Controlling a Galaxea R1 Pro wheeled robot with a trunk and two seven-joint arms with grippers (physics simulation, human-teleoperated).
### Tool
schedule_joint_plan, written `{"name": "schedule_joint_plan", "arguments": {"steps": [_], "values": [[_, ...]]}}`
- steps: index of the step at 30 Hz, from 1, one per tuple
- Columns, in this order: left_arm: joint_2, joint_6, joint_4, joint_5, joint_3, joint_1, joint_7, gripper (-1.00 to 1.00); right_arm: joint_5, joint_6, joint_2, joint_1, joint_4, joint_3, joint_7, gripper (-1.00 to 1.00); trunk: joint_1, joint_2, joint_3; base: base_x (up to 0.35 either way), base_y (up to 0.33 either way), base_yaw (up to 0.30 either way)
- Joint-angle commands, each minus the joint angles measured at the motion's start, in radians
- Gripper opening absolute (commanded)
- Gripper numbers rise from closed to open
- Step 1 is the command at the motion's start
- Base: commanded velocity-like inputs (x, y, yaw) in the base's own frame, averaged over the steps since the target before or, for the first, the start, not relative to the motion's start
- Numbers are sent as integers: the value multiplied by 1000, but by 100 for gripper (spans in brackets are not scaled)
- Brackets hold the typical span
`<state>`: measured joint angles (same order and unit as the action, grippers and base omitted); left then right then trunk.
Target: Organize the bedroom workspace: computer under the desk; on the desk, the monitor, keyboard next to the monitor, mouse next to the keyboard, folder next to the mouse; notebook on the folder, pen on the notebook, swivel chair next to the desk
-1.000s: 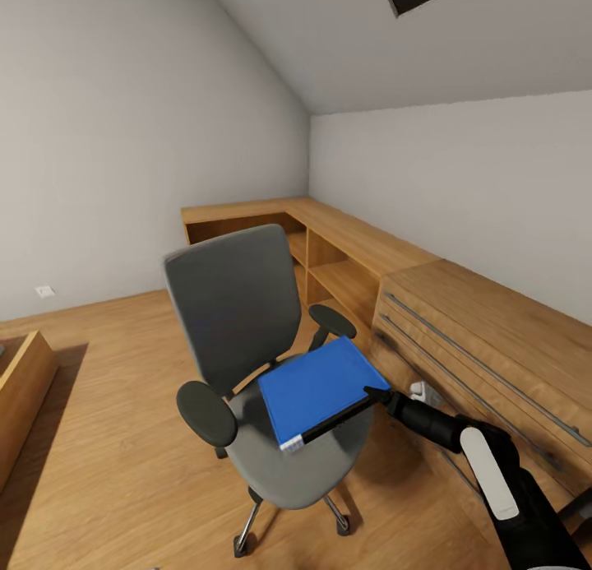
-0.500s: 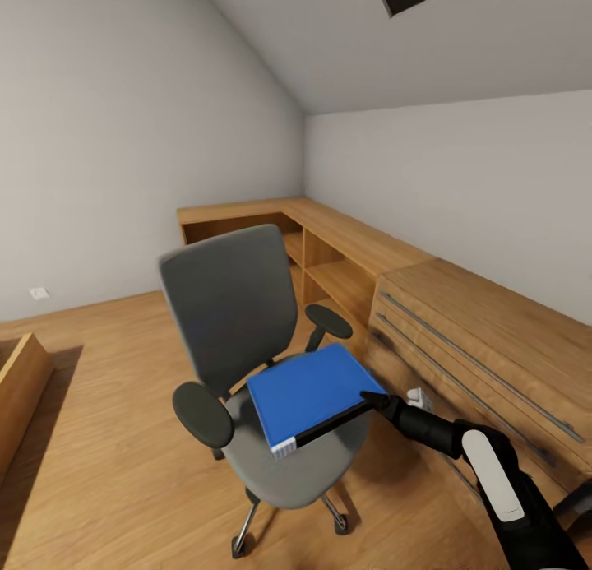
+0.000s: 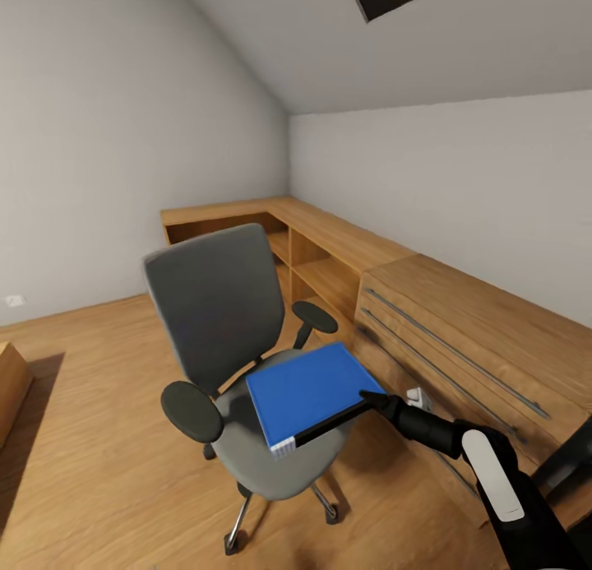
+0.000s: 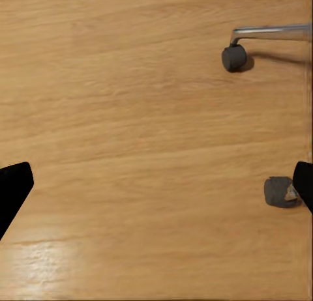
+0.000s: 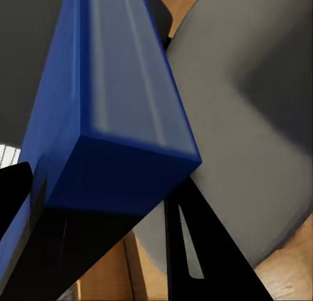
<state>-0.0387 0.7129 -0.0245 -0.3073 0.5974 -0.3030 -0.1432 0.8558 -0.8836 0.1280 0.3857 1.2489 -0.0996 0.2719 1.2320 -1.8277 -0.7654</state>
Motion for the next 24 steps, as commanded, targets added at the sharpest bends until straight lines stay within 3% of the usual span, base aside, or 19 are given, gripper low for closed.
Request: {"name": "schedule_joint_plan", "arguments": {"steps": [1,18,24], "values": [[0,3,1,-11,3,-1,-8,100,-8,-5,0,1,0,-2,5,-100,0,0,0,-58,15,-181],[2,2,1,-12,2,-1,-9,100,-9,8,-2,1,14,-1,6,-100,-61,112,55,-4,1,-242],[1,3,1,-11,3,-1,-10,100,-10,8,-2,1,25,0,7,-100,-84,154,73,0,0,-70]]}}
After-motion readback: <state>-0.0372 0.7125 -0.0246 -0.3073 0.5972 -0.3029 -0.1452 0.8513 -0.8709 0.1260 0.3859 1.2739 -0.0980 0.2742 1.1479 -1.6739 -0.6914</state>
